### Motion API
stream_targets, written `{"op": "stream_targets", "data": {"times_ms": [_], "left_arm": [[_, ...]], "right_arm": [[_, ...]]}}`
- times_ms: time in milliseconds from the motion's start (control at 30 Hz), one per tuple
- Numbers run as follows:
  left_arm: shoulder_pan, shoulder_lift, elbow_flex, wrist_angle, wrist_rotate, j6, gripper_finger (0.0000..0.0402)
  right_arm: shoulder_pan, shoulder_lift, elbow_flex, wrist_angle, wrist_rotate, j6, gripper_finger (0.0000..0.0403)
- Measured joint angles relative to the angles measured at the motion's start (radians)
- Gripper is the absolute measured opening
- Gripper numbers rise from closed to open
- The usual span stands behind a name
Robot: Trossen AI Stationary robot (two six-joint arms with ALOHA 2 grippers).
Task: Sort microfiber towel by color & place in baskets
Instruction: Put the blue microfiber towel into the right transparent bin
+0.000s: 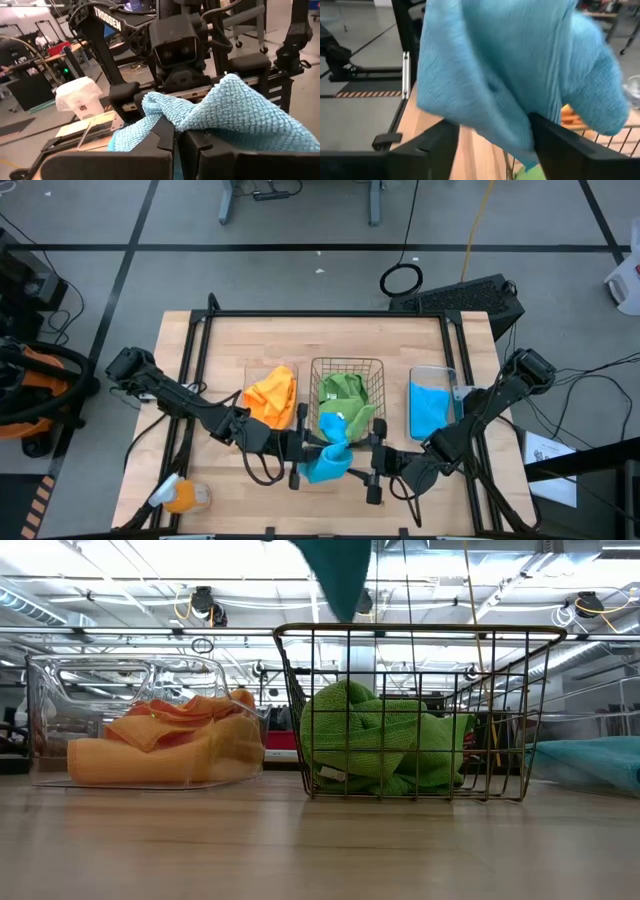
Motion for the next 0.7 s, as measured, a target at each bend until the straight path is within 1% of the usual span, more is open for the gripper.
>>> {"op": "stream_targets", "data": {"times_ms": [133, 267, 400, 533, 700], "left_arm": [[0.001, 0.0, 0.0, -0.045, -0.001, 0.025, 0.0008], [0.001, 0.0, 0.0, -0.067, -0.004, 0.024, 0.0008], [0.0, -0.001, 0.0, -0.09, -0.004, 0.024, 0.0008], [0.002, -0.001, 0.0, -0.113, -0.005, 0.031, 0.0008], [0.002, -0.001, 0.0, -0.122, -0.015, 0.051, 0.0008]], "right_arm": [[0.017, 0.0, 0.0, -0.082, -0.002, 0.041, 0.027], [0.041, 0.0, -0.001, -0.178, -0.002, 0.104, 0.0294], [0.062, -0.012, -0.002, -0.251, -0.003, 0.177, 0.0302], [0.087, -0.059, -0.002, -0.326, -0.002, 0.259, 0.0302], [0.118, -0.134, -0.002, -0.335, 0.025, 0.312, 0.0302]]}}
